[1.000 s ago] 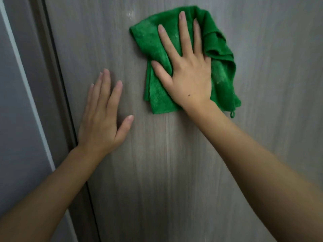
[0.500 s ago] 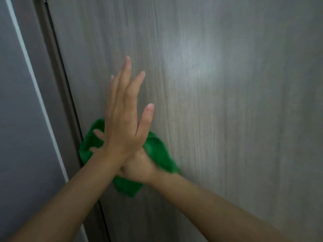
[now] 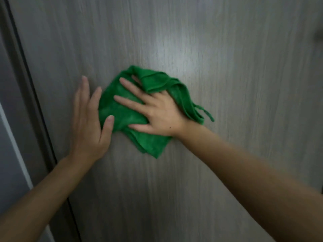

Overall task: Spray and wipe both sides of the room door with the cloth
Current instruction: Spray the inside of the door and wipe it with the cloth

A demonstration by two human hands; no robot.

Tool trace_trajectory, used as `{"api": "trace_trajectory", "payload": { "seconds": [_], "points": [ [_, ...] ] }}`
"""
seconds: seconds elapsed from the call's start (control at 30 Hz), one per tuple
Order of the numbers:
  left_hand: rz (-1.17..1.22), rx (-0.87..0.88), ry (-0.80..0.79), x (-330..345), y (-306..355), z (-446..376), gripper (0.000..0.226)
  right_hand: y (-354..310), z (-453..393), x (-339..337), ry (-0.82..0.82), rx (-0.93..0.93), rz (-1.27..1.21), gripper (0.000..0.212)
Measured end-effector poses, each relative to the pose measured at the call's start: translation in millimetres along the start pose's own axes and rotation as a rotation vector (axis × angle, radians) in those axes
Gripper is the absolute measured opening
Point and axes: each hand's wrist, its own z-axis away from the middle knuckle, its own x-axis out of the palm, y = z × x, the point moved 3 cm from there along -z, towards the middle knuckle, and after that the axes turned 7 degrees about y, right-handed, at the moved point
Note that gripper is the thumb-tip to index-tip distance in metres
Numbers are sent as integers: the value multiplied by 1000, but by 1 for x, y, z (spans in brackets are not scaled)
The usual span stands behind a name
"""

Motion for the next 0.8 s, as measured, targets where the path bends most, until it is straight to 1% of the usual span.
{"api": "trace_trajectory", "payload": {
  "seconds": [0.07, 0.13, 0.23, 0.33, 0.43, 0.53, 0.63, 0.7, 0.8],
  "points": [
    [-50, 8, -49, 2, 1, 7, 55, 19, 2, -10, -5, 53, 127, 62],
    [-106, 38, -87, 4, 1, 9, 55, 39, 7, -24, 37, 184, 222, 63],
    [-113, 52, -74, 3, 3, 8, 54, 52, 19, -31, 12, 391, 339, 67],
    [-124, 49, -68, 3, 5, 8, 53, 43, 29, -27, 64, 546, 368, 67],
    [-141, 58, -71, 3, 5, 7, 53, 13, 49, -16, 75, 613, 323, 64],
    [-143, 70, -67, 3, 6, 7, 53, -28, 82, -1, 34, 578, 260, 61],
    [-140, 68, -64, 3, 5, 7, 53, -67, 115, 10, -32, 428, 188, 56],
    [-146, 63, -69, 3, 4, 8, 53, -77, 131, 12, -72, 316, 136, 54],
    [-157, 56, -72, 2, 3, 10, 54, -64, 140, 9, -131, 131, 42, 55]
  ]
}}
